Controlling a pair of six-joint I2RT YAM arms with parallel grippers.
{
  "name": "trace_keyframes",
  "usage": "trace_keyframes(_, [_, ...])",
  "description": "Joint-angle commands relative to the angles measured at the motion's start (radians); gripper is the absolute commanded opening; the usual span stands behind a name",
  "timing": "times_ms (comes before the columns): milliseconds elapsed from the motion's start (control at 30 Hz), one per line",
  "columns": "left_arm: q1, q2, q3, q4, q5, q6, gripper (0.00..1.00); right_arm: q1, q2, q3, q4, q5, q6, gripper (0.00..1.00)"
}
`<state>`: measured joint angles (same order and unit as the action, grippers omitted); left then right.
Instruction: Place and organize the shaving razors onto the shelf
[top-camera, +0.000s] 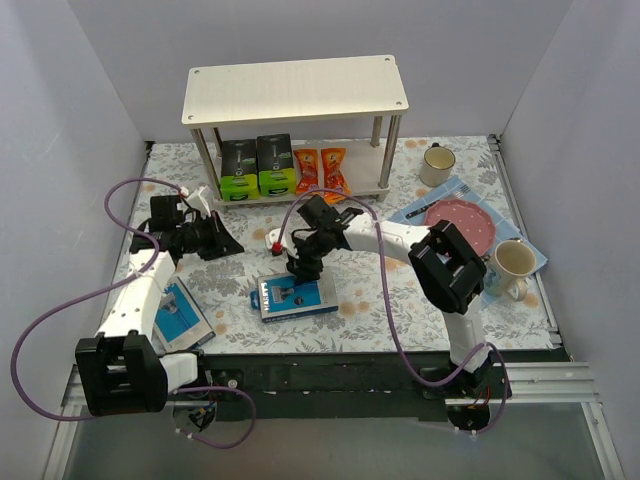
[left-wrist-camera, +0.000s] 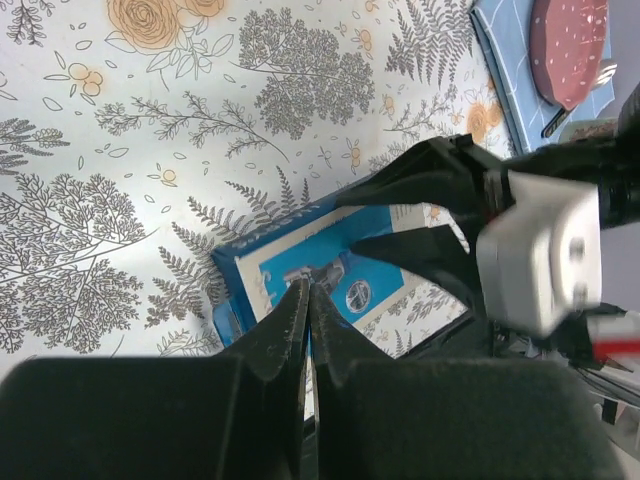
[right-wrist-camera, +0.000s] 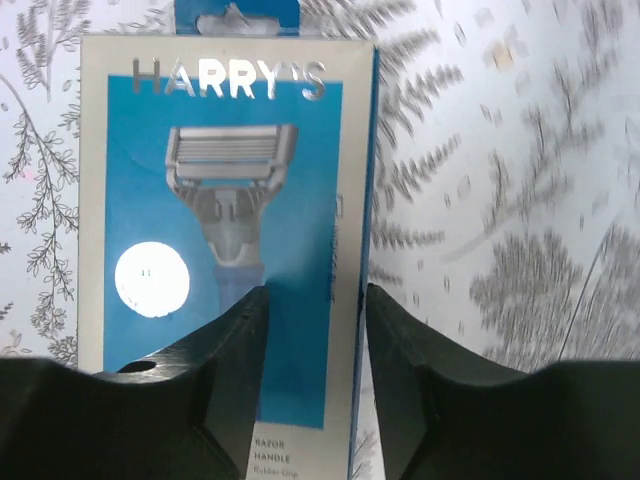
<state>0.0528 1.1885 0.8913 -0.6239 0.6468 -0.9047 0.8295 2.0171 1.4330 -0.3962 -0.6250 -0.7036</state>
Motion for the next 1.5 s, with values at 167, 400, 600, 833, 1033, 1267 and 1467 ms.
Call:
trace_keyframes(167, [-0.037, 0.104, 0.015, -0.022, 0.004, 0.09, 0.0, 0.019, -0.281, -0.114, 0.173, 0.261, 0.168, 0.67])
trace_keyframes(400, [-0.142, 0.278, 0.018, 0.003, -0.067, 0.144, 0.22, 0.003, -0.446, -0.278, 0.025, 0.116, 0.525, 0.58])
trace_keyframes(600, [-0.188, 0.393, 0.028, 0.047, -0.05, 0.116, 0.29, 0.006, -0.515, -0.558, 0.22, -0.097, 0.771, 0.49])
trace_keyframes(833, [-0.235, 0.396, -0.02, 0.049, -0.041, 0.081, 0.36, -0.018, -0.399, -0.579, 0.298, -0.007, 0.845, 0.53])
trace_keyframes(1033, [-0.249, 0.395, -0.029, 0.058, 0.023, 0.033, 0.47, -0.111, -0.264, -0.435, 0.346, 0.008, 0.875, 0.53])
trace_keyframes(1267, [-0.266, 0.367, -0.025, 0.049, -0.028, 0.015, 0.52, -0.207, -0.184, -0.361, 0.313, 0.015, 0.866, 0.53])
trace_keyframes(1467, [-0.265, 0.295, -0.043, 0.042, 0.043, -0.069, 0.69, -0.224, -0.31, -0.486, 0.344, 0.008, 0.935, 0.59])
